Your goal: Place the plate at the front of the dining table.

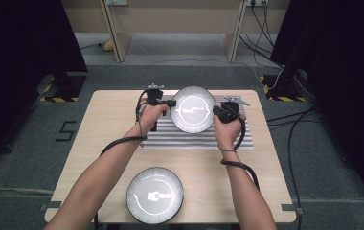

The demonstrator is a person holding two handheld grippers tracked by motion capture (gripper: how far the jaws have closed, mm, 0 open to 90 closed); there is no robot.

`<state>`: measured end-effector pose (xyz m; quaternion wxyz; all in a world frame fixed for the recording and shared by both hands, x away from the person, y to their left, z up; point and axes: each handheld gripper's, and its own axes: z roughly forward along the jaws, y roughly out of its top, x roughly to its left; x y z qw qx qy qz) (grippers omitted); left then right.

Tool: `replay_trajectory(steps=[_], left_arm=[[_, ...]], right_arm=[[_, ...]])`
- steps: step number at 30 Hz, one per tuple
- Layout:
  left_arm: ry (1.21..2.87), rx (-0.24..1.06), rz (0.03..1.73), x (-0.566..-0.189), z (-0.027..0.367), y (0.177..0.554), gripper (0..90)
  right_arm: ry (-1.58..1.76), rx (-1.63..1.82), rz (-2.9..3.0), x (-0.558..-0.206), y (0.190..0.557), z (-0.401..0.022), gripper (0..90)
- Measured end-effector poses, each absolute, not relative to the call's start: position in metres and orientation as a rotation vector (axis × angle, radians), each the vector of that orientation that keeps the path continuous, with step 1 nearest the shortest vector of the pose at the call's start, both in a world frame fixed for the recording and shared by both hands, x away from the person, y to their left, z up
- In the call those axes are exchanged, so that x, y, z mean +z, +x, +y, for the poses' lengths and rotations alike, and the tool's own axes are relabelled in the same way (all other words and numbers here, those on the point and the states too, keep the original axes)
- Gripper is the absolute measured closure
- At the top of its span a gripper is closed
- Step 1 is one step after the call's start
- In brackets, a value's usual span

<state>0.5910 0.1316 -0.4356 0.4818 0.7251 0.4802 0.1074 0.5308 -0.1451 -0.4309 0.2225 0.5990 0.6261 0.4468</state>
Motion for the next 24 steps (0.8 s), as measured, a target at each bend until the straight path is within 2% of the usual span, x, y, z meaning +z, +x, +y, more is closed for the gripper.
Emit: replay_trajectory(steps=[24], left_arm=[[1.775,0.235,1.231,-0.455,0.129,0.600,82.9]], right_arm=[[1.712,1.197,1.754,-0.449,0.543,-0.145,85.6]])
